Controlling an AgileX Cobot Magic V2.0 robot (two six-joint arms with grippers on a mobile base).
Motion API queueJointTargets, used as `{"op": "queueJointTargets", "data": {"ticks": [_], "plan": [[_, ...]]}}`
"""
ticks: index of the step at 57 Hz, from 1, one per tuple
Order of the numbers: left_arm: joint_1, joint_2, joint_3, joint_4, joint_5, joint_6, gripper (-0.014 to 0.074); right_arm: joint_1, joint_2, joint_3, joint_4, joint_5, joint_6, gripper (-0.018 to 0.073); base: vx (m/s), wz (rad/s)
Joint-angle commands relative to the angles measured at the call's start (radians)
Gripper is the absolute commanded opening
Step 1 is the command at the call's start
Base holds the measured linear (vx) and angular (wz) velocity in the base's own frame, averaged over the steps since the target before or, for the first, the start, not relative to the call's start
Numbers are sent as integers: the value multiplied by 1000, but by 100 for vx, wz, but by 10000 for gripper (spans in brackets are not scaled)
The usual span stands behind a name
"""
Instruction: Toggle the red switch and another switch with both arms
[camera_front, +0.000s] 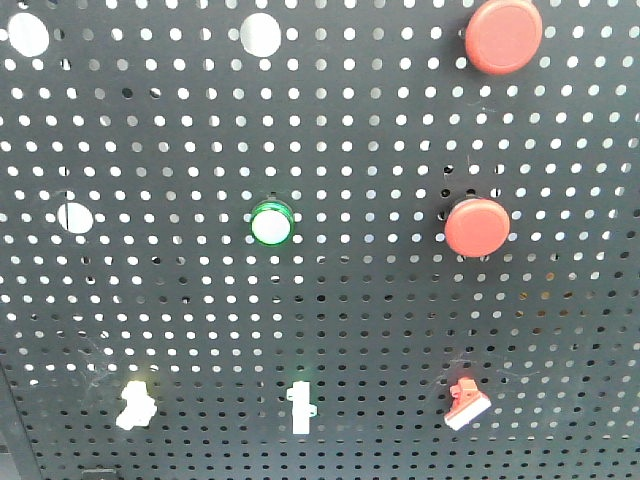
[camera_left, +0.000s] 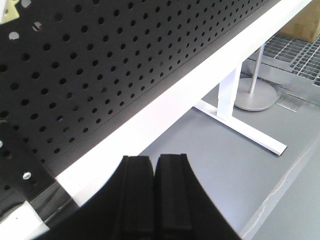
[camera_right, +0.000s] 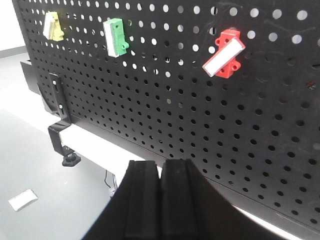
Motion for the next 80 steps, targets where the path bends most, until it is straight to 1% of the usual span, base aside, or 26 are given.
{"op": "queueJointTargets", "data": {"ticks": [1,7,9,13,15,18,22,23,27,31,33,36,37,41,44,47,52,55,57,65,72,80], "plan": [[-4,-3,-27,-15,-40,-4,3,-4,3,-30,-4,-87,-3,-6,0,0],[-5,-3,-27,-6,-41,-4,3,-4,3,-30,-4,-87,-3,-6,0,0],[-5,-3,-27,28,-46,-4,3,-4,3,-30,-4,-87,-3,-6,0,0],[-5,-12,-27,142,-65,-14,3,-4,3,-30,-4,-87,-3,-6,0,0],[-5,-25,-27,197,-73,-37,3,-4,3,-30,-4,-87,-3,-6,0,1],[-5,-43,-27,273,-95,-102,3,-4,3,-30,-4,-87,-3,-6,0,1],[-3,-92,-27,403,-142,-188,3,-4,3,-30,-4,-87,-3,-6,0,1],[0,-102,-27,443,-148,-206,3,-4,3,-30,-4,-87,-3,-6,0,0],[33,-153,-27,558,-156,-292,3,-4,3,-30,-4,-85,-3,-6,0,0],[98,-204,-12,644,-168,-403,3,-4,3,-30,-4,-86,-3,-6,0,0],[142,-231,9,686,-194,-462,3,-4,3,-30,-4,-86,-3,-6,0,0],[198,-265,50,722,-246,-546,3,-4,3,-30,-4,-86,-3,-6,0,0],[229,-287,69,731,-260,-577,3,-4,3,-30,-4,-86,-3,-6,0,0],[306,-353,148,757,-334,-665,3,-4,3,-30,-4,-86,-3,-6,0,0],[343,-398,201,768,-375,-713,3,-4,3,-30,-4,-86,-3,-6,0,0],[375,-452,258,774,-400,-743,3,-4,3,-30,-4,-86,-3,-6,0,0],[407,-537,330,770,-407,-747,3,-4,3,-30,-4,-86,-3,-6,0,0],[415,-580,359,770,-400,-755,3,-4,3,-30,-4,-86,-3,-6,0,0],[415,-609,357,774,-351,-760,3,-4,3,-30,-4,-86,-3,-6,0,0],[415,-710,357,778,-250,-763,3,-4,3,-30,-4,-86,-3,-6,0,0],[415,-699,357,778,-206,-765,3,-4,3,-30,-4,-86,-3,-6,0,0],[415,-699,356,777,-180,-765,3,-4,3,-30,-4,-86,-3,-6,0,0]]}}
